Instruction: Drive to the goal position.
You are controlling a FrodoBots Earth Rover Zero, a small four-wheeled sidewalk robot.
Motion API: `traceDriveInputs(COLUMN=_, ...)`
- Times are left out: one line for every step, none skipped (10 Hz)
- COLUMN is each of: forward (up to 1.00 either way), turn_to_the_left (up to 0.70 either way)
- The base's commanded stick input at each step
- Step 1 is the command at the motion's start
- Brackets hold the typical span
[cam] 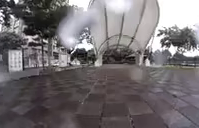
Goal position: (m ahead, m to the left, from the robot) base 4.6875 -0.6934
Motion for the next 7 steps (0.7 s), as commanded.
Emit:
traceDriveInputs(forward=0.87, turn_to_the_left=0.0)
traceDriveInputs(forward=0.87, turn_to_the_left=0.0)
traceDriveInputs(forward=0.87, turn_to_the_left=0.0)
traceDriveInputs(forward=0.87, turn_to_the_left=0.0)
traceDriveInputs(forward=0.87, turn_to_the_left=0.0)
traceDriveInputs(forward=0.87, turn_to_the_left=0.0)
traceDriveInputs(forward=0.87, turn_to_the_left=0.0)
